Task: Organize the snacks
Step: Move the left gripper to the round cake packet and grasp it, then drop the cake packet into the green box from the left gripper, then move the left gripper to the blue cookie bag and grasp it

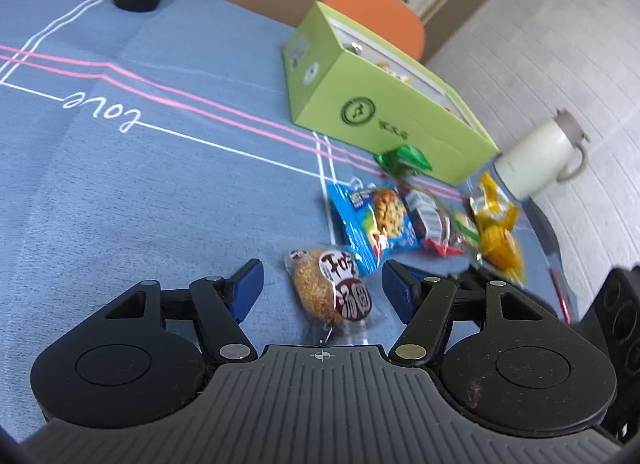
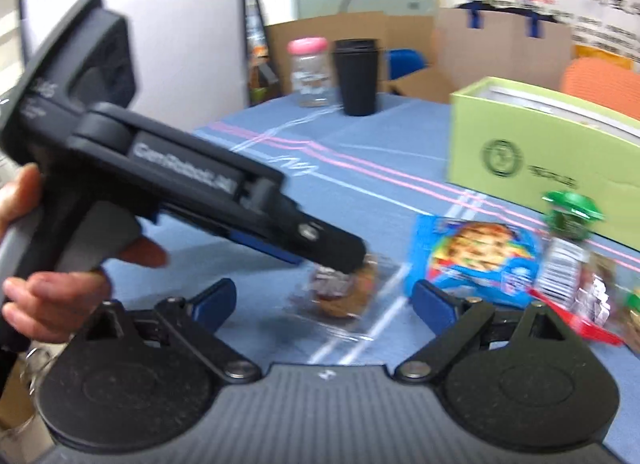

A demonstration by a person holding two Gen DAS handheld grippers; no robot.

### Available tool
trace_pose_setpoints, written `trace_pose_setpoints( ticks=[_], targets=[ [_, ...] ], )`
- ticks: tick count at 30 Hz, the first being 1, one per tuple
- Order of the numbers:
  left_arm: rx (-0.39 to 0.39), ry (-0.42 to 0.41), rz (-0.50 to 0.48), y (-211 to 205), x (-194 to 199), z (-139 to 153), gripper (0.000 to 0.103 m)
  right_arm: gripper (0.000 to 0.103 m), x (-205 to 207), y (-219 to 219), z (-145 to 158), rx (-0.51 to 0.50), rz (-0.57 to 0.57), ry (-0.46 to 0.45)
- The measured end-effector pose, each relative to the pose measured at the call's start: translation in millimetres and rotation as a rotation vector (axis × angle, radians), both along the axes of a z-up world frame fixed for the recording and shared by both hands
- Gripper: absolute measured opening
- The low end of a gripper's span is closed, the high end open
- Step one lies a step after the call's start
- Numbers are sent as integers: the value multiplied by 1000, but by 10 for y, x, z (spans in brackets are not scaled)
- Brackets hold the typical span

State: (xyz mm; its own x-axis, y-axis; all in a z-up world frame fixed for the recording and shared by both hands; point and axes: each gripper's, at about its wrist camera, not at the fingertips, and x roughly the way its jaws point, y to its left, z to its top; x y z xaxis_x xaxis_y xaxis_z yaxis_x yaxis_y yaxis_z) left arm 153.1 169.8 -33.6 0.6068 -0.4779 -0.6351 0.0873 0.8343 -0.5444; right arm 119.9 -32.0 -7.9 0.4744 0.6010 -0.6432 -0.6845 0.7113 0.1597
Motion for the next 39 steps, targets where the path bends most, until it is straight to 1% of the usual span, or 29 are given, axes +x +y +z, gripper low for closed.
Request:
trace_pose_setpoints(
  ticks=[2, 3, 4, 5, 6, 7, 9, 11, 13, 15, 19, 21, 24, 28, 29, 30, 31, 32, 34, 35, 36, 37, 39],
  targets=[
    [-14, 12, -11, -31, 49, -21, 50, 93, 3, 52, -23, 7, 4, 11],
    [-9, 16, -15, -55, 63, -29, 49, 91, -11, 88, -41, -4, 8, 5],
    [4, 7, -19, -78, 57, -24, 49, 82, -19, 121, -72, -21, 8, -3],
    [23, -1, -23, -105, 43, -16, 46, 77, -24, 145, -95, -32, 10, -9],
    [37, -6, -28, -121, 34, -15, 40, 63, -37, 152, -82, -43, 1, -28],
    [45, 1, -36, -135, 33, -32, 23, 61, -40, 151, -79, -45, 6, -38],
    [55, -1, -32, -148, 18, -22, 21, 60, -9, 132, -60, -34, 16, -26],
    [42, -17, -26, -177, 19, 51, 20, 60, 11, 57, 25, -6, 8, -31],
    [25, -56, -29, -233, 84, 196, 20, 60, 92, -4, 179, 5, -2, -77],
    [7, -104, -42, -312, 236, 376, 21, 60, 243, -91, 350, 9, -22, -134],
    [2, -188, -84, -572, 790, 733, 21, 60, 743, -282, 620, -1, -78, -233],
    [7, -210, -98, -732, 1136, 863, 21, 60, 1064, -377, 693, 0, -115, -252],
    [39, -232, -105, -939, 1629, 953, 21, 60, 1581, -498, 692, 24, -165, -239],
    [71, -192, -91, -1056, 2141, 861, 20, 61, 2131, -574, 483, 60, -196, -167],
    [70, -178, -89, -1064, 2244, 820, 23, 62, 2212, -576, 433, 65, -210, -158],
    [68, -170, -80, -1045, 2297, 794, 26, 66, 2247, -615, 403, 71, -225, -154],
    [66, -177, -73, -1013, 2312, 792, 36, 71, 2252, -675, 394, 88, -239, -160],
    [64, -198, -61, -973, 2290, 808, 47, 73, 2244, -732, 403, 109, -250, -167],
    [60, -244, -24, -907, 2217, 870, 56, 76, 2217, -853, 442, 113, -267, -169],
    [49, -260, -9, -890, 2180, 901, 56, 77, 2192, -917, 478, 112, -285, -188],
    [33, -270, -8, -859, 2147, 926, 56, 80, 2169, -973, 518, 110, -312, -207],
    [21, -275, -11, -846, 2108, 946, 56, 86, 2132, -1034, 558, 111, -332, -220],
    [19, -280, -15, -853, 2009, 969, 59, 93, 2018, -1161, 630, 117, -360, -246]
  ],
)
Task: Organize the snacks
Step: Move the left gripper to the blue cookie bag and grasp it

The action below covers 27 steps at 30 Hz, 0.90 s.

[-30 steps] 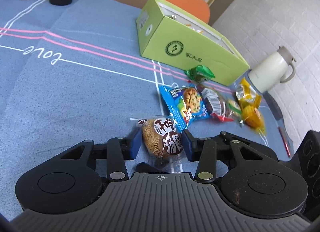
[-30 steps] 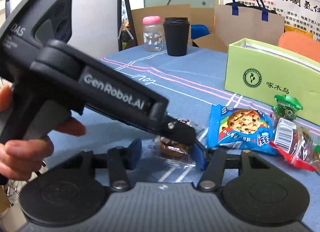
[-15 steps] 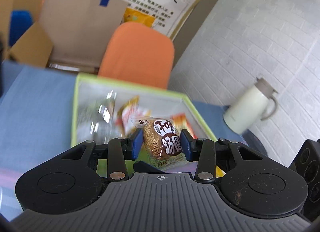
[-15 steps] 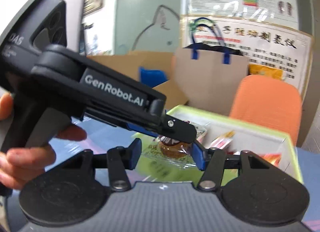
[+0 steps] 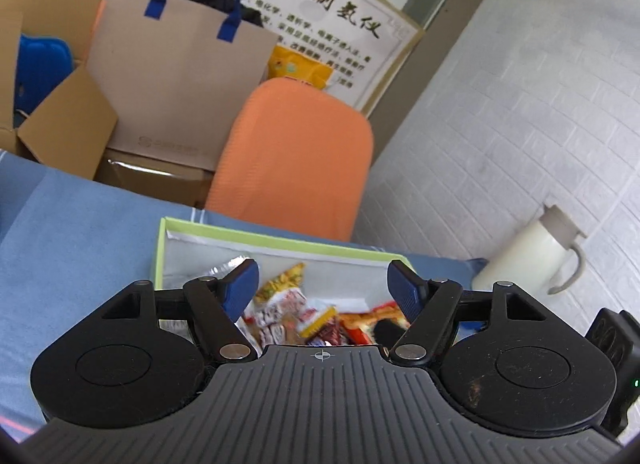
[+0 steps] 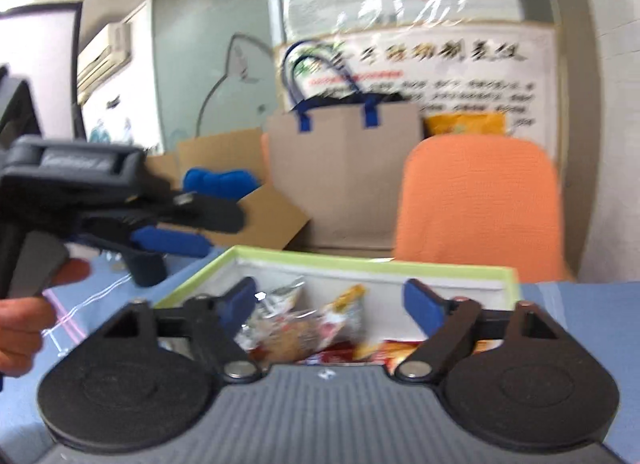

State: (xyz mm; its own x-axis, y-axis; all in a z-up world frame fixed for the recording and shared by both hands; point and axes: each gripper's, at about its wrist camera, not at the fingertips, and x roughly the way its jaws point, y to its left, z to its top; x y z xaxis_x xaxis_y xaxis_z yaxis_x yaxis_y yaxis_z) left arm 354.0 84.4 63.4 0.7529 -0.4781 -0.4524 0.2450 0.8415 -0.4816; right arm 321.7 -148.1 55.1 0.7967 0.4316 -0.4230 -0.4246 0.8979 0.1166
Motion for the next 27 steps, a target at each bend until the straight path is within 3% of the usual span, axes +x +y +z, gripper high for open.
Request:
trace_pose_setpoints(
  ticks=[6, 10, 14, 19, 23, 27],
  targets=[
    [27, 22, -47, -100, -553, -150, 65, 93, -559, -260, 56, -63, -24, -20],
    [96, 64, -29, -154, -1002, -372, 67, 93, -1030, -298, -104, -79, 10, 48],
    [117, 103, 2, -96, -1354, -576, 68, 93, -1449, -154, -340, -85, 46, 125],
    [84, 157, 32, 31, -1354, -665, 67, 93, -1752, 175, -516, 34, 186, 247],
    [82, 214, -80, 72, -1112, -710, 67, 93, -1807, 489, -565, 31, 273, 280],
    [101, 254, -167, 73, -1008, -777, 67, 93, -1651, 673, -661, 1, 290, 329]
  ],
)
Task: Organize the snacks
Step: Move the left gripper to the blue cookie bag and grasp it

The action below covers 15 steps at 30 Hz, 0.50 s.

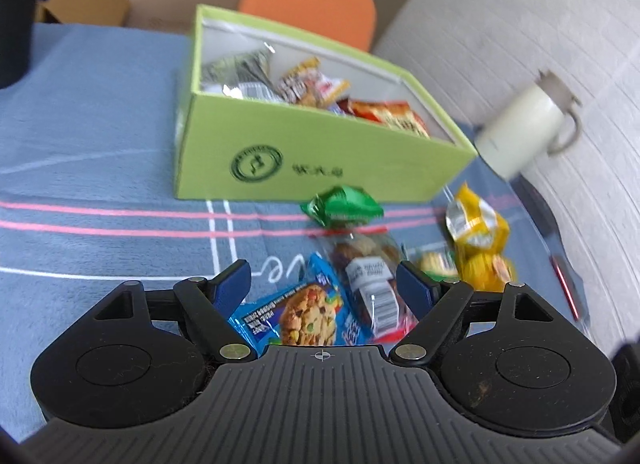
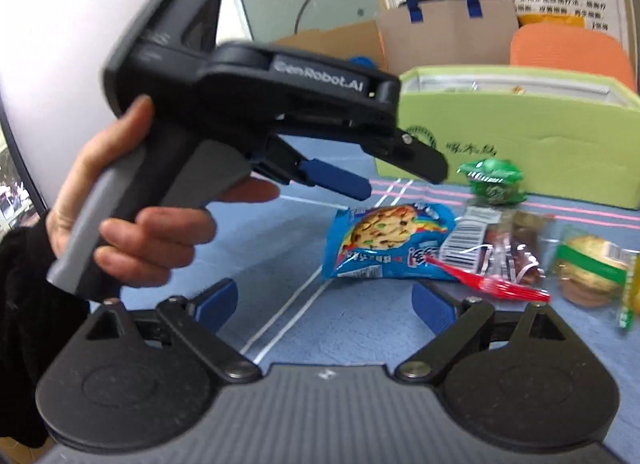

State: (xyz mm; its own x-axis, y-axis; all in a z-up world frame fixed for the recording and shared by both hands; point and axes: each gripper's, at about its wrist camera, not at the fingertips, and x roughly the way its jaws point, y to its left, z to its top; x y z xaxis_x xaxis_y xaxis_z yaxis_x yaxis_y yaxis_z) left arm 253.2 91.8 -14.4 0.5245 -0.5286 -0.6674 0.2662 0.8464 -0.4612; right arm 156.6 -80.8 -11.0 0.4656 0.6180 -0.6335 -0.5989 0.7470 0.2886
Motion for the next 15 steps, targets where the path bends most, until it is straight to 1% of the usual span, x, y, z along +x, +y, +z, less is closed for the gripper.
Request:
trace_pose_setpoints(
  ticks=[2, 3, 4, 5, 9, 12, 15],
  targets=[
    [6, 7, -29, 4, 12, -30, 67, 93, 85, 59, -52, -29, 4, 16],
    [7, 9, -44, 5, 12, -47, 66, 93, 110, 83, -54, -40, 8, 4],
    [9, 11, -48, -1, 13, -65, 64, 93, 110, 83, -54, -40, 8, 4],
    [6, 11, -56, 3, 9, -81, 64, 93, 176, 135, -47, -65, 15, 0],
    [-2, 20, -73, 22, -38, -137, 64, 93, 273, 227, -30, -81, 43, -10],
    [7, 12, -61, 52, -165, -127, 64, 94, 264, 304, 0, -93, 59, -28],
    [7, 12, -22, 100, -349, -121, 65, 94, 188, 337, 28, -83, 77, -33]
  ],
)
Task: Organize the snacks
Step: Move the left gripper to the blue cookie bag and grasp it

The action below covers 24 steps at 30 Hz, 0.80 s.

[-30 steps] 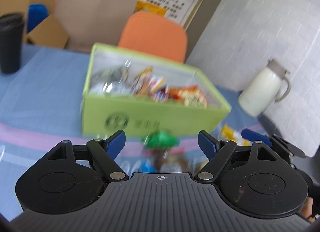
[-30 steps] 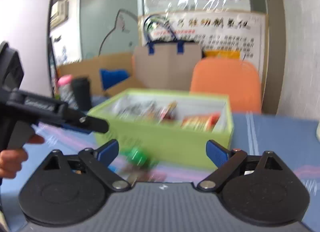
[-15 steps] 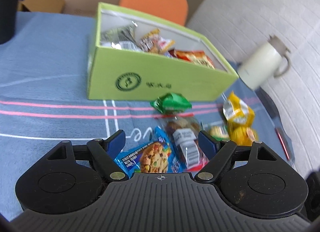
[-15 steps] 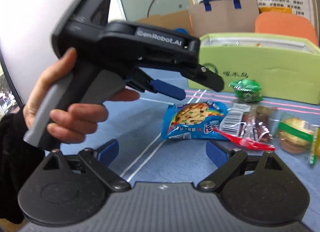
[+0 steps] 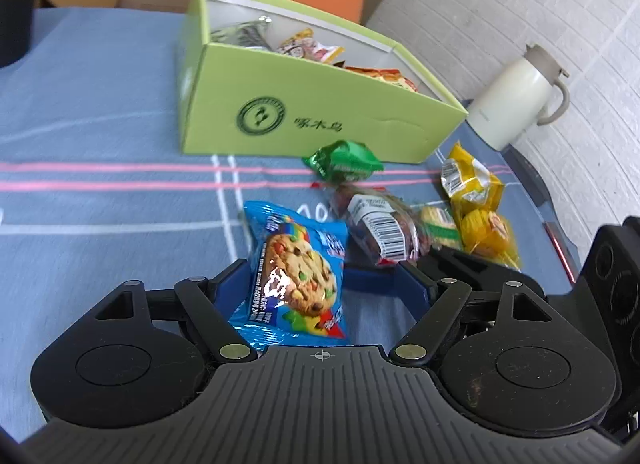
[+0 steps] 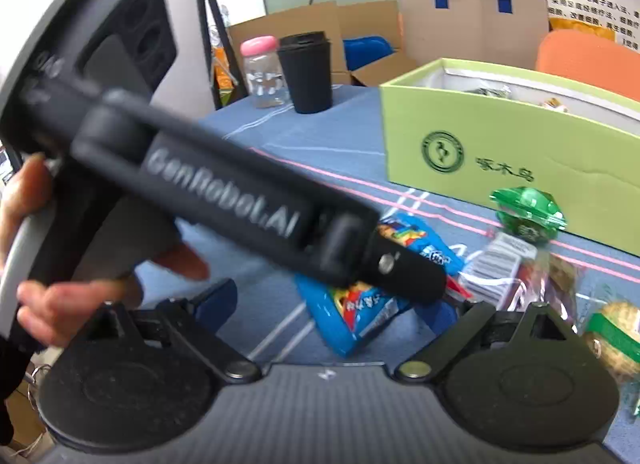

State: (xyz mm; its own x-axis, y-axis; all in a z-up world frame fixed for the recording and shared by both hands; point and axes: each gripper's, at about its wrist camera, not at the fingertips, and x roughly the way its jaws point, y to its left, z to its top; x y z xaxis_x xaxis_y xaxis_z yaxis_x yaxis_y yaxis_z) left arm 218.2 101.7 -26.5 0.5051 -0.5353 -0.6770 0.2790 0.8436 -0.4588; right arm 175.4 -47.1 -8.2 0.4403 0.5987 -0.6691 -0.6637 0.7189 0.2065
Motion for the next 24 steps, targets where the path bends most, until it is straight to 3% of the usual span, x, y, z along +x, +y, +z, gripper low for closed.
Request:
trace_pose_setpoints(
  ticks=[5, 9, 14, 15, 18, 24],
  targets=[
    [-33, -2, 78, 97, -289, 12, 65, 93, -165, 20, 23, -1, 35, -7],
    [-61, -1, 193, 242, -432, 36, 67, 93, -275, -66, 82, -16, -24, -34],
    [-106, -7, 329, 404, -696, 50, 82, 94, -454, -227, 91, 9, -149, -25],
    [-110, -7, 347, 414, -748, 44, 82, 103, -504, -244, 85, 11, -174, -28],
    [-111, -11, 383, 423, -906, 39, 81, 103, -553, -212, 66, -2, -232, -44],
    [-51, -50, 430, 405, -1239, 103, 80, 102, -593, -208, -46, -11, -308, 9]
  ],
)
